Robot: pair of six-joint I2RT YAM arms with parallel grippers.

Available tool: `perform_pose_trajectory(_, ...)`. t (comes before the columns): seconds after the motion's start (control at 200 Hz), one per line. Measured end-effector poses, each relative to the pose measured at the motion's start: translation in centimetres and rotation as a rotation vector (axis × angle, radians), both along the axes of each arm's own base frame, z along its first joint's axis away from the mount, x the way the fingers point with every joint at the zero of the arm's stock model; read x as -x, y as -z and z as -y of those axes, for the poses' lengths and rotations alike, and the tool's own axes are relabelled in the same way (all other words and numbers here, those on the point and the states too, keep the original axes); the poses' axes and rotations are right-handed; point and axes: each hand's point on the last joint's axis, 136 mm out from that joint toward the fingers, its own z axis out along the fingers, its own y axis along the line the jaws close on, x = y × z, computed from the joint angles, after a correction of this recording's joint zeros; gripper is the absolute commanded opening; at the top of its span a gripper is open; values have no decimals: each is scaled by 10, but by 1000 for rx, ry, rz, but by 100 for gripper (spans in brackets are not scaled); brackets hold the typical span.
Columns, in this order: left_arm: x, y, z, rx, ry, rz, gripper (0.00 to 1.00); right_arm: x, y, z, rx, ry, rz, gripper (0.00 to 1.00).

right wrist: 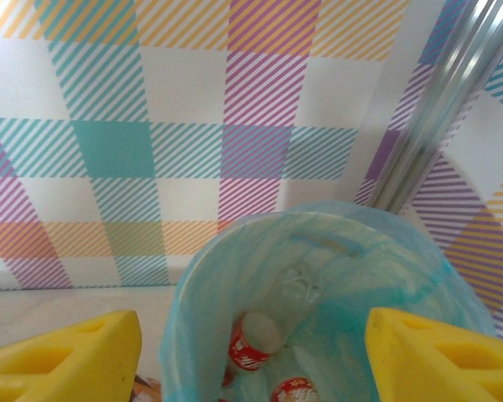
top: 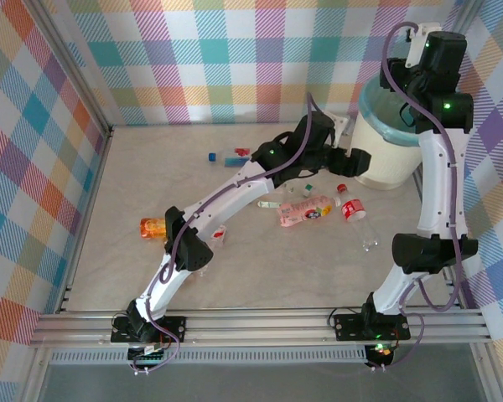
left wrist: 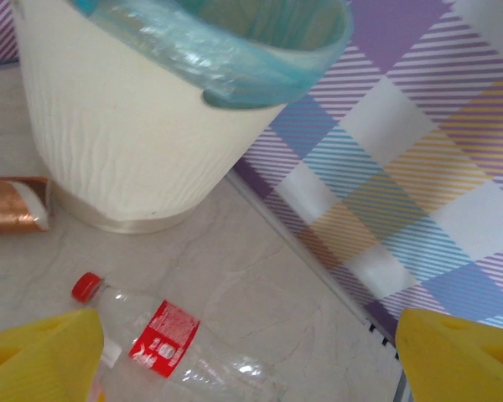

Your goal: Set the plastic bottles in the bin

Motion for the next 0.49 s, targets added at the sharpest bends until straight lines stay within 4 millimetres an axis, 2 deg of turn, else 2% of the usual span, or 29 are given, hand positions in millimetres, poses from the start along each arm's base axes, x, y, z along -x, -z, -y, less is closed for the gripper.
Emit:
perform_pose_trajectory(0.105, -2, 15, -16, -85, -43, -12, 89, 6, -6, -13, -45, -40, 6, 69)
perform_pose_trajectory(0.19, 4, 29, -44, -182, -86, -20, 89, 15, -7, -31, -72, -84, -4, 69)
perform_pose_trajectory(0.285, 21, 39, -87, -283, -135, -19, 90, 31, -5, -73, -102, -186, -19, 68)
perform_pose_trajectory(0.365, 38, 34, -128, -329, -178, 2, 90, 53, 6, -112, -122, -285, -53, 67)
perform_pose_trajectory(0.495, 68, 20, -198, -357, -263, 42, 91, 93, 43, -175, -171, -459, -135, 64)
